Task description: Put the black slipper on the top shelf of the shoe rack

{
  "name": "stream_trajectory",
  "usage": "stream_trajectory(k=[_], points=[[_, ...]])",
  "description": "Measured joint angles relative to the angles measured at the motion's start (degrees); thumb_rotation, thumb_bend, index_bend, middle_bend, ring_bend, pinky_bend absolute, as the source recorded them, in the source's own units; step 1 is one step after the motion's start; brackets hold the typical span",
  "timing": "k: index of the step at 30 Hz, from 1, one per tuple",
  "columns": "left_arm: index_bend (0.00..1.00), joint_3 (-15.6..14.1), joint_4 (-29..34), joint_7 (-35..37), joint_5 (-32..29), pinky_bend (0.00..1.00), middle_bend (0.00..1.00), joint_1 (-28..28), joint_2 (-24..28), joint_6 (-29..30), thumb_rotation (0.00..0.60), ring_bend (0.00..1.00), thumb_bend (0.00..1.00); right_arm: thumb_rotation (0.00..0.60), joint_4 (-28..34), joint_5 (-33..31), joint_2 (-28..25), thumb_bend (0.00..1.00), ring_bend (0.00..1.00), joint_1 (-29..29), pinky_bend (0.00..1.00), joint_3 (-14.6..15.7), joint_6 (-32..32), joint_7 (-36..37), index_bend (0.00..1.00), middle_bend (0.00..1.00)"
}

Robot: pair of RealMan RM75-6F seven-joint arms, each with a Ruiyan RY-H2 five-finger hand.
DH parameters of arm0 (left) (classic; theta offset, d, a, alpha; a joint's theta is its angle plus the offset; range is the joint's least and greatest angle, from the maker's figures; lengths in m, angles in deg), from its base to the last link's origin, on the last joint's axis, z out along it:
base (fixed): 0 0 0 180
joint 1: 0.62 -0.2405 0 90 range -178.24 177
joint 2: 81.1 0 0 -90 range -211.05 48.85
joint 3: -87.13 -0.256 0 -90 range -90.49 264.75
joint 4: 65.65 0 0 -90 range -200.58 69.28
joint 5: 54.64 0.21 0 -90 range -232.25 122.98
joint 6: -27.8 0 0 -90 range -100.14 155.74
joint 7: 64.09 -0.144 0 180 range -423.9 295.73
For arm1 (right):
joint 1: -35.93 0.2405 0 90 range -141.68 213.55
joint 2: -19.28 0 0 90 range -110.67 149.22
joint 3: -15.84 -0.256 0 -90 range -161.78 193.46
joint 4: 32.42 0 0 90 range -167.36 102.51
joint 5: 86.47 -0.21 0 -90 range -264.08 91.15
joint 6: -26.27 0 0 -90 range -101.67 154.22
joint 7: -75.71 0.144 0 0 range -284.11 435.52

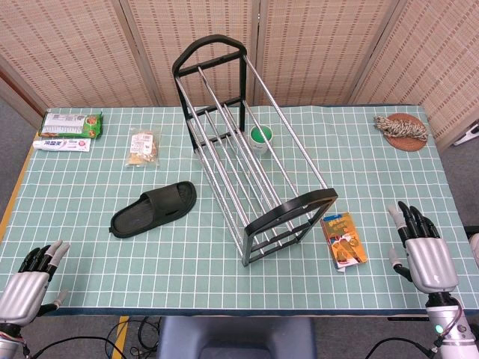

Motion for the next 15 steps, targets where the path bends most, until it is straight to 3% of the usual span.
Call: stream_trajectory(k=[7,15], points=[[0.00,0.0,0.1,1.2,0.0,0.03,0.00,0.4,0.5,-0.8,0.600,0.00,0.33,0.600,0.3,-0.3,0.1,0.41,0.00,0.0,0.12,0.0,0.0,-0.2,0.00,0.00],[0.00,0.6,2.4,4.4,-2.5,0.03,0.00,2.9,2.7,-5.7,0.600,0.00,0.33,0.600,0.7,1.2,-1.2,0.41,0.00,-0.4,0.12,0.1,-1.0,2.8,0.00,0.00]])
